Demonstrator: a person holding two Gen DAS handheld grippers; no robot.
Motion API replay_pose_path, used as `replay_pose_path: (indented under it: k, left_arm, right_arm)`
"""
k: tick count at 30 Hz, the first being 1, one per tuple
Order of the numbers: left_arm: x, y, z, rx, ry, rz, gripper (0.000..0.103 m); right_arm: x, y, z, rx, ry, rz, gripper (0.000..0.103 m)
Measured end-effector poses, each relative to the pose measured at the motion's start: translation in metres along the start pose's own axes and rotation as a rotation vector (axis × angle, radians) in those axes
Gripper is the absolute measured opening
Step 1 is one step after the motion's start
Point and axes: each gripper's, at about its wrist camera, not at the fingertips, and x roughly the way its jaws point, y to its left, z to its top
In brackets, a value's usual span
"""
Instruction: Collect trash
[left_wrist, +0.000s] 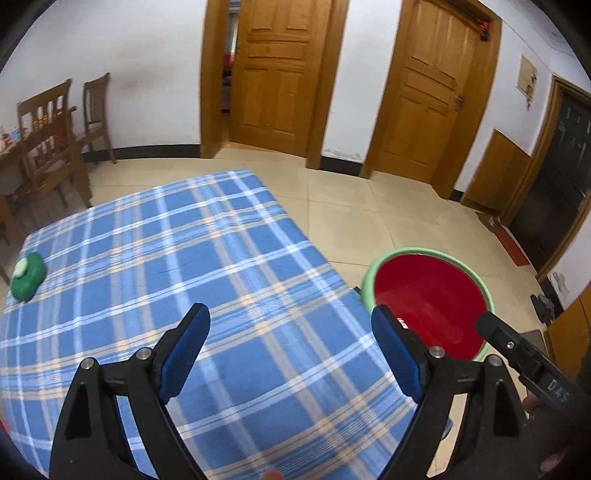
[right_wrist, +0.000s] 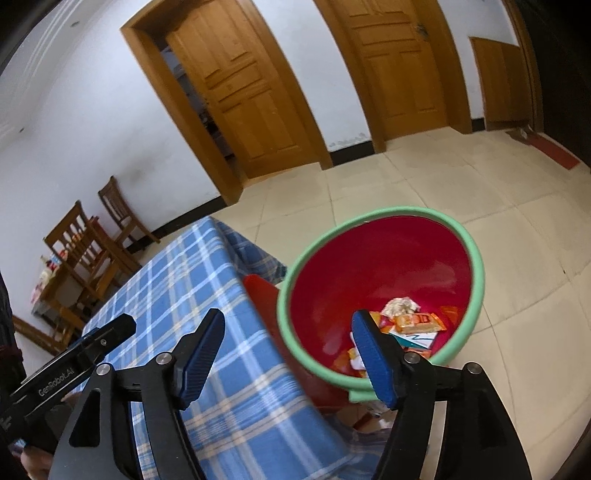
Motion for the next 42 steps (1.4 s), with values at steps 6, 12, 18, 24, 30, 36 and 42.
replay_pose_path:
  k: [6, 12, 18, 24, 30, 36, 42]
  left_arm:
    - [-0.018, 0.024, -0.006, -0.043, -0.031, 0.06, 0.094]
    - [-0.034, 0.042, -0.014, -0.067, -0.054, 0.1, 0.094]
    - [-0.045, 0.053, -0.024, -0.081, -0.063, 0.139, 0.094]
    - [-0.053, 0.066, -0.037, -0.104, -0.068, 0.184, 0.094]
    - [-0.057, 0.077, -0.053, -0.117, -0.083, 0.258, 0.094]
    - [-0.057, 0.085, -0.063, -0.134, -0.077, 0.293, 0.094]
    - [-0.058, 0.087, -0.069, -0.139, -0.075, 0.307, 0.094]
  right_arm:
    - [-0.005, 0.025, -0.007, -0.06, -0.014, 0.014, 0.078]
    - [-0.006, 0.046, -0.015, -0.114, -0.017, 0.03, 0.078]
    - [-0.008, 0.065, -0.028, -0.172, -0.045, 0.025, 0.078]
    - [-0.006, 0.076, -0.041, -0.21, -0.056, 0.014, 0.078]
    - [-0.004, 0.085, -0.053, -0.233, -0.042, 0.014, 0.08]
    - [-0.005, 0.096, -0.064, -0.272, -0.037, 0.019, 0.084]
    - [-0.005, 0.098, -0.068, -0.278, -0.028, 0.01, 0.084]
